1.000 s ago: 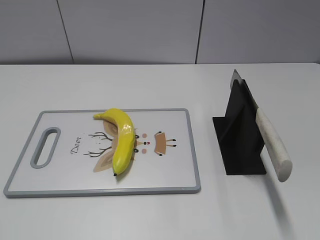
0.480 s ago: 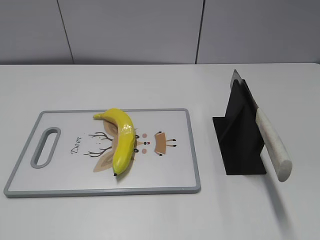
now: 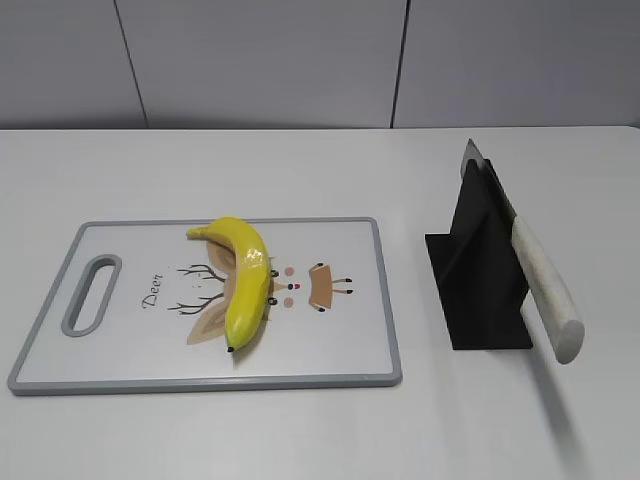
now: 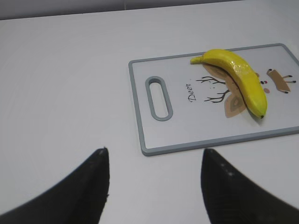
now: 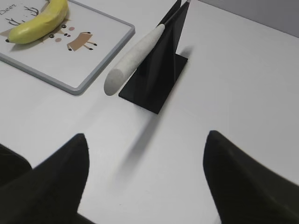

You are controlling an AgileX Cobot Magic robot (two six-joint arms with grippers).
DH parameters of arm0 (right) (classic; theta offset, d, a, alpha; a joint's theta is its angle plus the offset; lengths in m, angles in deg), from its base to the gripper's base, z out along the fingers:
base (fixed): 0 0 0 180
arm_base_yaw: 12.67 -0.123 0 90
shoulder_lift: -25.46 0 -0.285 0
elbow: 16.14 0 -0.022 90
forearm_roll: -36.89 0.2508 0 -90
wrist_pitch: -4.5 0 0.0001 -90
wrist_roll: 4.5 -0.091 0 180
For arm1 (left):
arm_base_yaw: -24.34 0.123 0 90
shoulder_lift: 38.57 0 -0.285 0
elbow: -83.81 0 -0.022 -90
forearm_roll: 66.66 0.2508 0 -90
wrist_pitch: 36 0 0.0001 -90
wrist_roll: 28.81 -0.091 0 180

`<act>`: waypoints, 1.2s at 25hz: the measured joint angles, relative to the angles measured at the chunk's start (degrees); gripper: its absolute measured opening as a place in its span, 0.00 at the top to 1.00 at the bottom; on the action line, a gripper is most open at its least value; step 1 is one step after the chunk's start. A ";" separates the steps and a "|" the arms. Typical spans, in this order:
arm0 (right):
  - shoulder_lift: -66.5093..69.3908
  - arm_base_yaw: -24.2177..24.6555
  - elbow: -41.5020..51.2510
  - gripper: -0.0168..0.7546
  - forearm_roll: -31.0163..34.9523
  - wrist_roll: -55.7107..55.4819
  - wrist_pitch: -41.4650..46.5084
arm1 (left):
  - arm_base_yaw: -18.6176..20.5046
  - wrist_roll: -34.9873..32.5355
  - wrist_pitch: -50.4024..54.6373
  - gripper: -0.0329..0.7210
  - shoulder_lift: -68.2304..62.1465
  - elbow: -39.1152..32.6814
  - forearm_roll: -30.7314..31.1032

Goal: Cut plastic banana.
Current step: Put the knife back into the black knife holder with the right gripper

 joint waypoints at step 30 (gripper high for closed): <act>-2.71 23.21 0.00 0.24 2.26 1.58 0.30 | 0.38 0.00 0.00 0.18 0.00 -0.04 -0.07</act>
